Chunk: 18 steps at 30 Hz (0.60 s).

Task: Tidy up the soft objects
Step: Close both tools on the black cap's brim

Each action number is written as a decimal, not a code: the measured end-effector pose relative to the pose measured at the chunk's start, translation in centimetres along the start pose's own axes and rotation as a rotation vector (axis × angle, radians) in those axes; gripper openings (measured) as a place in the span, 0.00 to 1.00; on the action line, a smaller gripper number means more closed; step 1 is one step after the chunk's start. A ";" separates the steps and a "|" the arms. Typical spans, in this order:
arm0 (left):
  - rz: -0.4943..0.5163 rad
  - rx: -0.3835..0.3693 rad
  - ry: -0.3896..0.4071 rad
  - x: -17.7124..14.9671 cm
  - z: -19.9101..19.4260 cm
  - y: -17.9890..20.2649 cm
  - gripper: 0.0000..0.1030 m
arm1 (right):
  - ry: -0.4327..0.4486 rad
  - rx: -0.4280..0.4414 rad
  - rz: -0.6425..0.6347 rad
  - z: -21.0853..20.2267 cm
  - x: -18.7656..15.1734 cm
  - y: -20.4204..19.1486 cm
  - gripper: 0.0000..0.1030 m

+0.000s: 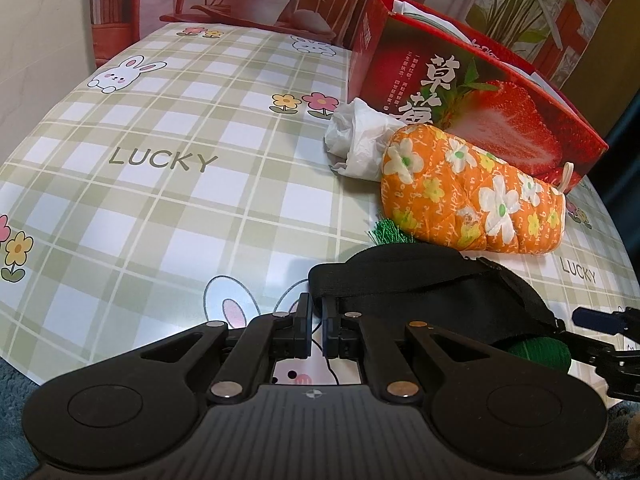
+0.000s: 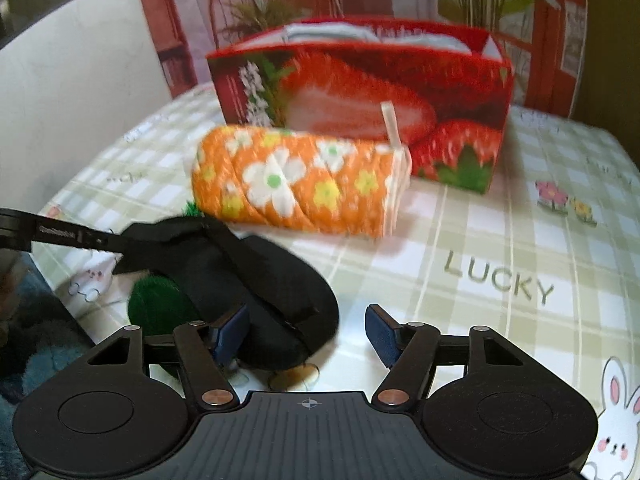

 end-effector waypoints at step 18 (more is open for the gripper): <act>0.098 -0.044 0.015 -0.3 -0.1 1.5 0.42 | 0.071 -0.093 -0.026 1.4 -0.4 1.2 0.25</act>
Point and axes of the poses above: each gripper's, at about its wrist camera, not at the fingertips, and z roughly the way its jaws point, y to its right, x to its top, the point moved 3 cm from there along z, roughly the way its jaws point
